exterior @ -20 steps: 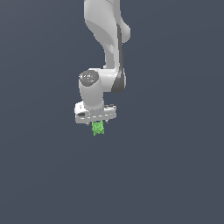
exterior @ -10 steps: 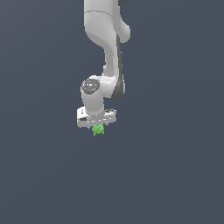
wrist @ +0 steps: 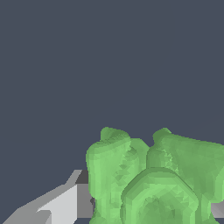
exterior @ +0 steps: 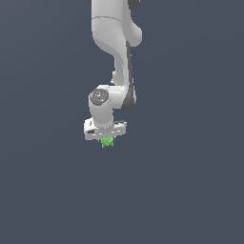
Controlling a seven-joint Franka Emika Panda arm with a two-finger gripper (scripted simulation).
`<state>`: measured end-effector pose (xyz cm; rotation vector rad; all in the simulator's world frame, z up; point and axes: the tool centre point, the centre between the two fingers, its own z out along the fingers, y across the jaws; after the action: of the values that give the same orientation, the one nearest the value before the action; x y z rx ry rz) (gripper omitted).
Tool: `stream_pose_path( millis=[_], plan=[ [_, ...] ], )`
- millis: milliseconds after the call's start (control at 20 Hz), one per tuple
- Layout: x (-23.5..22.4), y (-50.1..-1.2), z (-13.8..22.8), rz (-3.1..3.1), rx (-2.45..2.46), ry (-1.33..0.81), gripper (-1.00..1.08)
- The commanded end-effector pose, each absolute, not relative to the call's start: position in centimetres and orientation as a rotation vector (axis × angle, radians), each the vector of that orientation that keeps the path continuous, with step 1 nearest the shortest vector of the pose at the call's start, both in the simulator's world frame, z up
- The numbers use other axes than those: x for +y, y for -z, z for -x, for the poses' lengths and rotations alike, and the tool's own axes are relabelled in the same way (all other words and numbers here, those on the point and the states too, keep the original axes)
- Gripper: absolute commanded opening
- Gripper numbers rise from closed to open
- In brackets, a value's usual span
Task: Pick up the object and move it to a goal position.
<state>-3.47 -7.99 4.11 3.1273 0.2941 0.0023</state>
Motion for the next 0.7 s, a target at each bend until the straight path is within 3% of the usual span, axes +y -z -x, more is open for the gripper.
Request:
stream_pose_path(
  millis=[0, 650],
  plan=[
    [-8.0, -4.0, 3.5, -3.128, 0.295, 0.0, -1.0],
    [-5.8, -4.8, 2.3, -3.127, 0.294, -0.001, -1.0]
  ],
)
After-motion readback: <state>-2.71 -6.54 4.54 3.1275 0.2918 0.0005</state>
